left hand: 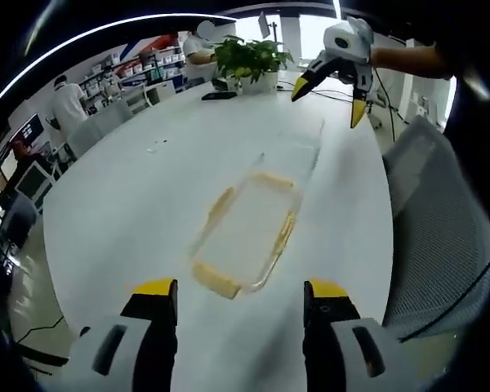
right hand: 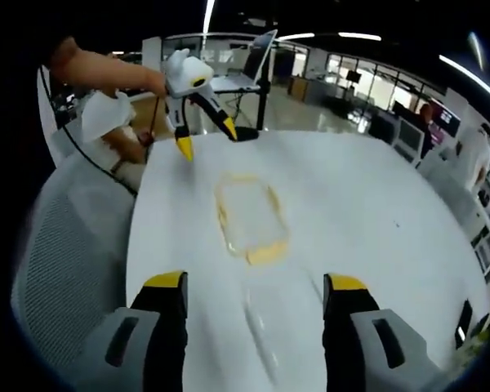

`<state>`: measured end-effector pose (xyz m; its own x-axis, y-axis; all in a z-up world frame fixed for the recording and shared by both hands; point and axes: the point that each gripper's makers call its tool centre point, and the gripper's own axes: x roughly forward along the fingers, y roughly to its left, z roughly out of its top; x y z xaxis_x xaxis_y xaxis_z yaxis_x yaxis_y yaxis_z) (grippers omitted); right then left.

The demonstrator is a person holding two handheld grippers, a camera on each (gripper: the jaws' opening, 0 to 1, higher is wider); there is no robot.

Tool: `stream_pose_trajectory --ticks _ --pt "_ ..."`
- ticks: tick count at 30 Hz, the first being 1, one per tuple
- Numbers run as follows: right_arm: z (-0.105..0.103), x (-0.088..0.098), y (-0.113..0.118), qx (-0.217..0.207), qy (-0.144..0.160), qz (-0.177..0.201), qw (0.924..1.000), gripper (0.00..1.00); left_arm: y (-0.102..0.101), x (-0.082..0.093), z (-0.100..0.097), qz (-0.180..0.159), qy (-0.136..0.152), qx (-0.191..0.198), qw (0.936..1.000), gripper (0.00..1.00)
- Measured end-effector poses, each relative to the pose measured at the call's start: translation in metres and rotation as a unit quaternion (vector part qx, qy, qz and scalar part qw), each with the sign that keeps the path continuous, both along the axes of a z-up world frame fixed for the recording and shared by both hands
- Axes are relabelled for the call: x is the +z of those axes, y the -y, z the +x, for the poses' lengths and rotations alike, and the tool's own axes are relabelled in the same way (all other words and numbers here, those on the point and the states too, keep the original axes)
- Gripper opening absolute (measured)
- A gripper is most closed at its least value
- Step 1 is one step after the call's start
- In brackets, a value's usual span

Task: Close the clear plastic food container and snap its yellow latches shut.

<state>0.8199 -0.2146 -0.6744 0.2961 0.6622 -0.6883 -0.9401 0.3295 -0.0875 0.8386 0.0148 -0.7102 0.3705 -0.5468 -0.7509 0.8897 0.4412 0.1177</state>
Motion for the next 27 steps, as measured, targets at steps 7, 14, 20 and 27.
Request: stream_pose_trajectory --ticks 7,14,20,27 --pt "0.014 -0.008 -0.015 0.019 -0.003 -0.013 0.9997 0.61 0.000 -0.010 0.012 0.013 -0.009 -0.019 0.9997 0.53" --pt "0.024 -0.023 -0.027 0.039 -0.017 -0.035 0.9985 0.57 -0.002 -0.021 0.023 0.026 -0.014 -0.038 0.9988 0.49" --pt "0.031 -0.035 -0.036 0.052 -0.028 -0.055 0.9967 0.55 -0.005 -0.029 0.030 0.042 -0.018 -0.058 0.9973 0.47" --pt "0.038 -0.047 -0.045 0.061 -0.042 -0.075 0.9944 0.52 -0.009 -0.041 0.036 0.066 -0.029 -0.079 0.9943 0.47"
